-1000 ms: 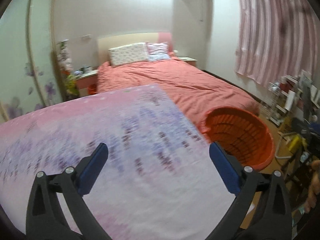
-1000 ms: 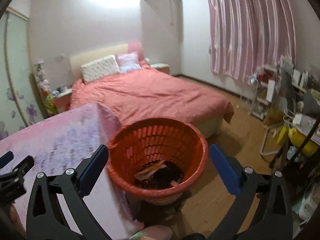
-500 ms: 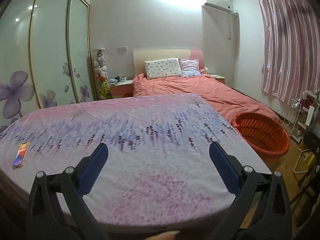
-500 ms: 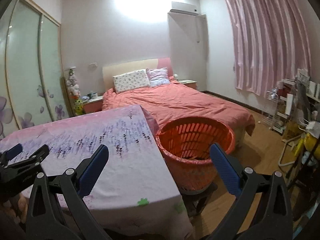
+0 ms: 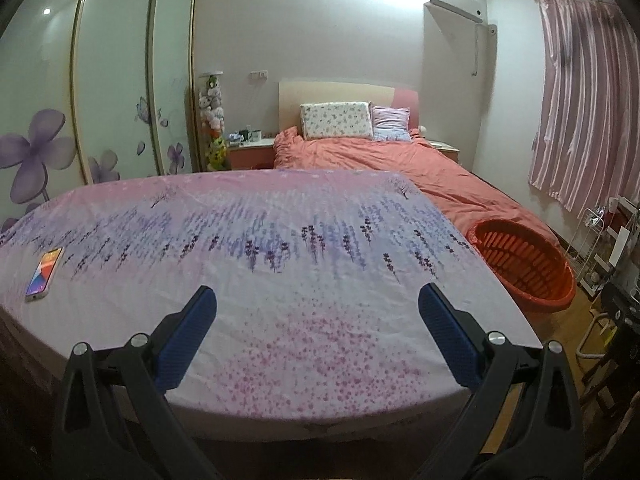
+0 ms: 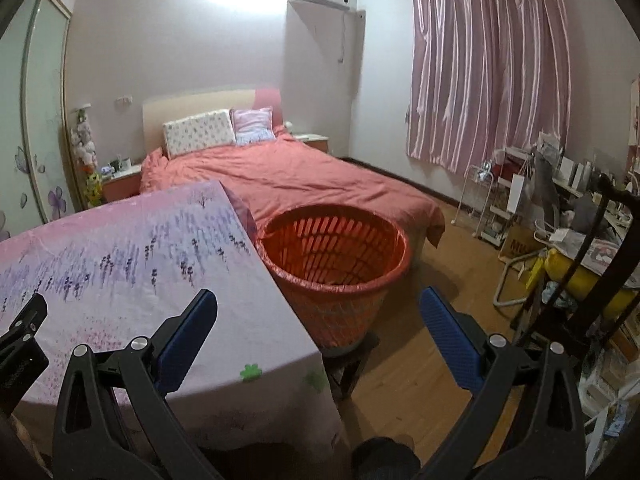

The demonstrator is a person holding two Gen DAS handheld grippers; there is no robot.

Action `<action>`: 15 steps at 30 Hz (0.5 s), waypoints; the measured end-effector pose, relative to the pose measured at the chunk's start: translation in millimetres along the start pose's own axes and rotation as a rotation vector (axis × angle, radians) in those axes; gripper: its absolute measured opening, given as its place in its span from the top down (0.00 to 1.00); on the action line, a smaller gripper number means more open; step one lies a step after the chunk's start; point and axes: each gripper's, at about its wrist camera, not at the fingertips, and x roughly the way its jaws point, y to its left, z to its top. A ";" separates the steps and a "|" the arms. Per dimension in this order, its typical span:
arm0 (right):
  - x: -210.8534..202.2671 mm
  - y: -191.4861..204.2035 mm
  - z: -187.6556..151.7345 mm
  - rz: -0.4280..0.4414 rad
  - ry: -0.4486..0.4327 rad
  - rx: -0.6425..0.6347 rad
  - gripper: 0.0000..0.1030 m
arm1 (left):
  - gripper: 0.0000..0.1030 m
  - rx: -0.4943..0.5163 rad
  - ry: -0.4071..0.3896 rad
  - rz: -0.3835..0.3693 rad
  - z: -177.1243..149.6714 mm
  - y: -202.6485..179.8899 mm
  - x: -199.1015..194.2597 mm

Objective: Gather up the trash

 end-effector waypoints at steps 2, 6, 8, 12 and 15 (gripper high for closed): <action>-2.5 3.6 -7.9 0.000 0.013 -0.005 0.03 | 0.04 -0.007 0.007 0.000 -0.7 -0.2 -0.3; -5.6 5.3 -13.9 0.007 0.033 -0.004 0.03 | 0.04 -0.016 0.015 -0.009 -3.3 -0.1 -4.4; -5.7 4.3 -14.0 0.012 0.047 0.003 0.03 | 0.04 -0.018 0.014 -0.012 -3.2 -0.5 -5.9; -5.1 1.4 -14.9 0.023 0.069 0.012 0.03 | 0.04 -0.017 0.013 -0.009 -3.2 -1.2 -7.2; -6.9 0.5 -15.9 0.022 0.074 0.013 0.03 | 0.04 -0.010 0.010 -0.001 -2.2 -3.5 -10.8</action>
